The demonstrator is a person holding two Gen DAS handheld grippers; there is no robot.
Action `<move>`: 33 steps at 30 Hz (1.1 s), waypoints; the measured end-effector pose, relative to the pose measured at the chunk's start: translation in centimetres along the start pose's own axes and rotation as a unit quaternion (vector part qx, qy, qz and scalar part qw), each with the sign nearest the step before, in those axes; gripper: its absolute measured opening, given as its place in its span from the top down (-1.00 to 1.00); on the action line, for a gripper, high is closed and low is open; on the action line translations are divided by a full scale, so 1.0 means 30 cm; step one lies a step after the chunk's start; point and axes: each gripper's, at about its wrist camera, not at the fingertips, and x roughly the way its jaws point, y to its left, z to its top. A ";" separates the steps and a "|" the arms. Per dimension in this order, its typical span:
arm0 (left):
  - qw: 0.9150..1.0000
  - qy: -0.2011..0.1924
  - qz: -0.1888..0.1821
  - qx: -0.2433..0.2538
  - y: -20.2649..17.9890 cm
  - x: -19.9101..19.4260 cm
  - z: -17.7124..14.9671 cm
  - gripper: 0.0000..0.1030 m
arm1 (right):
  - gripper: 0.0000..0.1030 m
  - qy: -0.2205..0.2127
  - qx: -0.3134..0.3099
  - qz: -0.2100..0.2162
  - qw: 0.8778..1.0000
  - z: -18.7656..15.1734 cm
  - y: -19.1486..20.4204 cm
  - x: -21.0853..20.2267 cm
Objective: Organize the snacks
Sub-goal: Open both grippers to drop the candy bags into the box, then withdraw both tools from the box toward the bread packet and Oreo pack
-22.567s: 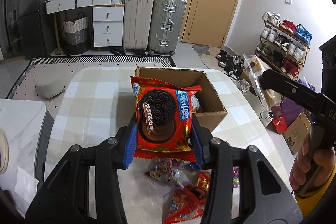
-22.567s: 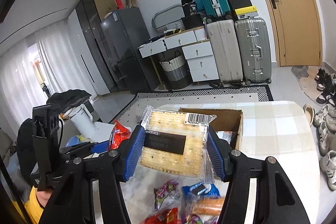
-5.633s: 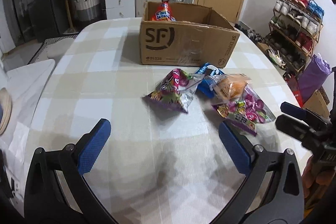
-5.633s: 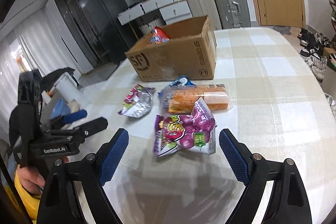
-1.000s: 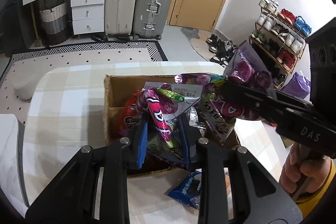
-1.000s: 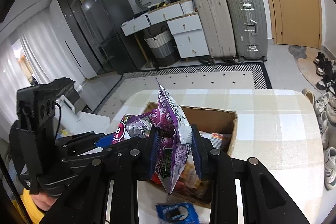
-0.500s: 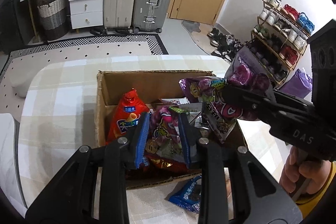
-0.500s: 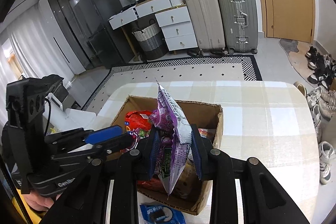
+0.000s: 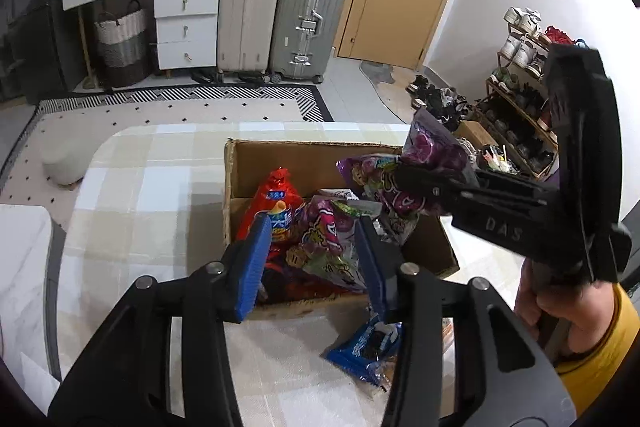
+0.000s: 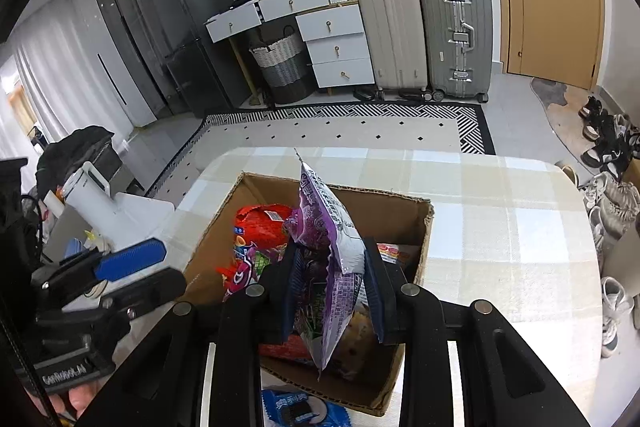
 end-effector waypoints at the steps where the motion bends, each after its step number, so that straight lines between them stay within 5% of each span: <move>1: 1.000 0.001 -0.002 0.000 0.002 -0.011 -0.006 0.22 | 0.44 0.000 -0.002 0.000 1.000 0.004 0.007 0.000; 8: 1.000 0.003 -0.005 -0.011 0.010 -0.080 -0.046 0.19 | 0.23 -0.006 -0.010 -0.011 1.000 0.015 0.027 -0.020; 12: 1.000 -0.002 -0.006 -0.018 0.015 -0.121 -0.075 -0.08 | 0.22 -0.030 -0.017 -0.002 0.999 0.020 0.050 -0.080; 18: 1.000 -0.004 -0.004 -0.025 0.012 -0.209 -0.141 -0.12 | 0.14 -0.070 -0.012 0.012 0.997 0.003 0.082 -0.235; 24: 0.999 -0.015 0.006 -0.028 -0.024 -0.311 -0.225 -0.37 | 0.01 -0.118 -0.015 0.027 0.993 -0.083 0.138 -0.450; 26: 0.999 -0.023 0.009 -0.027 -0.036 -0.348 -0.256 -0.45 | -0.12 -0.133 -0.018 0.034 0.990 -0.129 0.162 -0.529; 28: 0.999 -0.030 0.016 -0.021 -0.051 -0.395 -0.286 -0.52 | -0.48 -0.146 -0.021 0.041 0.988 -0.166 0.177 -0.595; 33: 0.998 -0.050 0.044 -0.005 -0.093 -0.522 -0.335 -0.59 | -0.65 -0.186 -0.020 0.059 0.980 -0.311 0.215 -0.753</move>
